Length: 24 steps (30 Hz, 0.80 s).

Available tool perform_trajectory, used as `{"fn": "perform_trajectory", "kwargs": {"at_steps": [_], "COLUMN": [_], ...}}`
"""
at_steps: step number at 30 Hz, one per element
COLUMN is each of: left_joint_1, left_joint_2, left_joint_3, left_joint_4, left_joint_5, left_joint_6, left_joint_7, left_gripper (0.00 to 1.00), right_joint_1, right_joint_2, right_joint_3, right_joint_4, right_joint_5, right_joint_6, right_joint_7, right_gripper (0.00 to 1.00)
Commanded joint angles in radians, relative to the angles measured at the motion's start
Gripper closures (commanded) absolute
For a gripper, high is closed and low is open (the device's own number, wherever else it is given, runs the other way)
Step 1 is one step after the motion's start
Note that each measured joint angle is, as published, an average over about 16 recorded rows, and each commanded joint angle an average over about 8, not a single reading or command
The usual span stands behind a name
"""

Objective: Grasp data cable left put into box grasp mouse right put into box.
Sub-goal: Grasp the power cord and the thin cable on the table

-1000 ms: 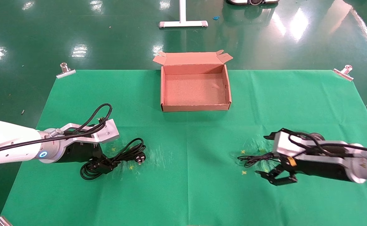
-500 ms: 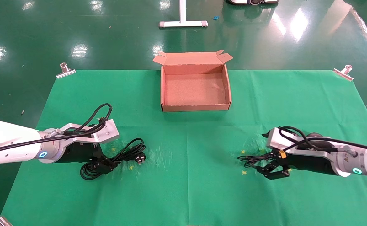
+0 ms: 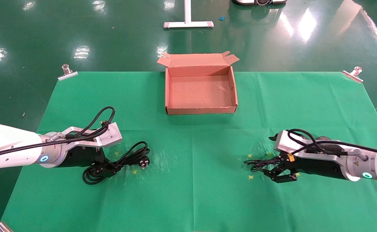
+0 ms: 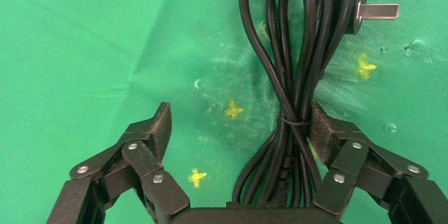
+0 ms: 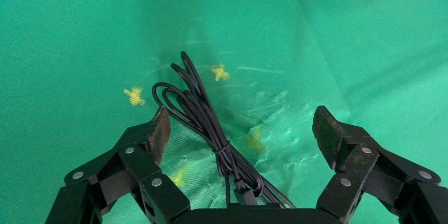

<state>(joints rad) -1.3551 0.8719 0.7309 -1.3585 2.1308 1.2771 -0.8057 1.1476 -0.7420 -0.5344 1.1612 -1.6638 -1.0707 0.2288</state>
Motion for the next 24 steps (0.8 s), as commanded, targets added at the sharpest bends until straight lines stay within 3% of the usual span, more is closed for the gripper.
{"fn": "perform_trajectory", "kwargs": {"at_steps": [1,24], "left_joint_1": [0.000,0.000], "left_joint_2": [0.000,0.000], "left_joint_3": [0.000,0.000], "left_joint_4": [0.000,0.000], "left_joint_5": [0.000,-0.005], "left_joint_6": [0.000,0.000], "left_joint_7": [0.000,0.000], "left_gripper": [1.00,1.00], "right_joint_1": [0.000,0.000], "right_joint_2": [0.001,0.004], "right_joint_3": [0.000,0.001], "right_joint_4": [0.002,0.007], "right_joint_5": [0.001,0.003], "right_joint_6": [-0.002,-0.006], "right_joint_7": [0.001,0.004], "right_gripper": [1.00,1.00]}}
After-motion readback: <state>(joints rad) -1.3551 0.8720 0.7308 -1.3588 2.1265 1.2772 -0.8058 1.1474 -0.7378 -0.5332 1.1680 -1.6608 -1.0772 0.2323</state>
